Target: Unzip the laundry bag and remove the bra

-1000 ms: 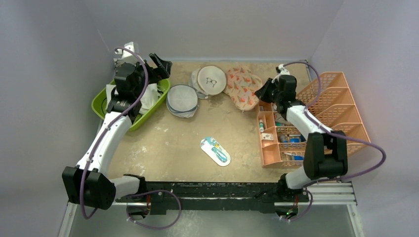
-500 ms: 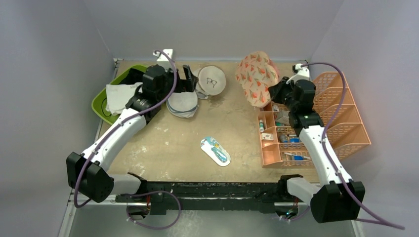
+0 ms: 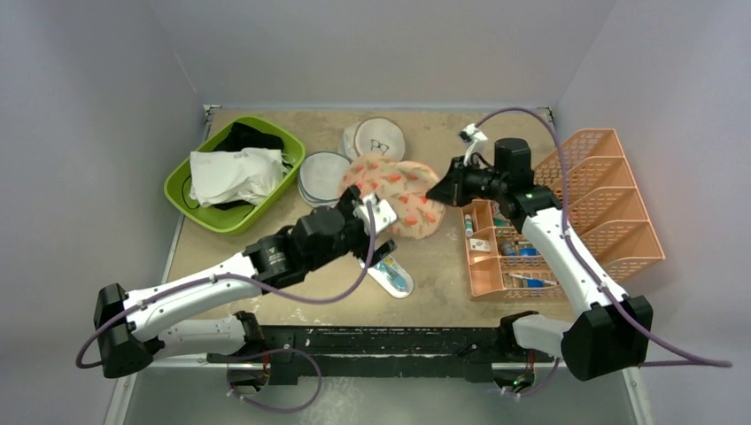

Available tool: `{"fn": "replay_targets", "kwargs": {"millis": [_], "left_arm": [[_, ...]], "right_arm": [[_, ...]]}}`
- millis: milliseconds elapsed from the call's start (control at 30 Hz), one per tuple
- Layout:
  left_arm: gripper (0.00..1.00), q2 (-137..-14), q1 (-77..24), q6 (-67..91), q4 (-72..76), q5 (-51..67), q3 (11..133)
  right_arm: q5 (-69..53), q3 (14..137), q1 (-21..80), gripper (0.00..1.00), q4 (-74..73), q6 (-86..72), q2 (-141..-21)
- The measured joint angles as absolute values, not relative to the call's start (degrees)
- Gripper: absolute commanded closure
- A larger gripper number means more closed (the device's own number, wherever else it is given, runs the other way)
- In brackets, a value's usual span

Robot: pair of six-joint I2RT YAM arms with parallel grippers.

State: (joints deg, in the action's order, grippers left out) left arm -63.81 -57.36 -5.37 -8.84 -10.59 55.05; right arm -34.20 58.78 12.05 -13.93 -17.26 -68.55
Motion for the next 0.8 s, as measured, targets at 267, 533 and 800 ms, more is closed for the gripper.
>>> {"fn": "replay_targets", "kwargs": {"millis": [267,533,800], "left_arm": [[0.07,-54.3,-63.5,-15.4,-14.3,-14.4,47.9],[0.10,-50.7,-63.9,-16.1,-16.1,-15.7,39.6],[0.07,-46.0,-62.6,-12.5,-12.9,-18.9,38.0]], "right_arm": [[-48.9,58.4,19.1,1.00,-15.0,-15.8,-76.8],[-52.1,61.8,22.9,0.78,-14.7,-14.8,-91.2],[-49.6,65.8,29.1,0.32,-8.8,-15.7,-103.5]]}}
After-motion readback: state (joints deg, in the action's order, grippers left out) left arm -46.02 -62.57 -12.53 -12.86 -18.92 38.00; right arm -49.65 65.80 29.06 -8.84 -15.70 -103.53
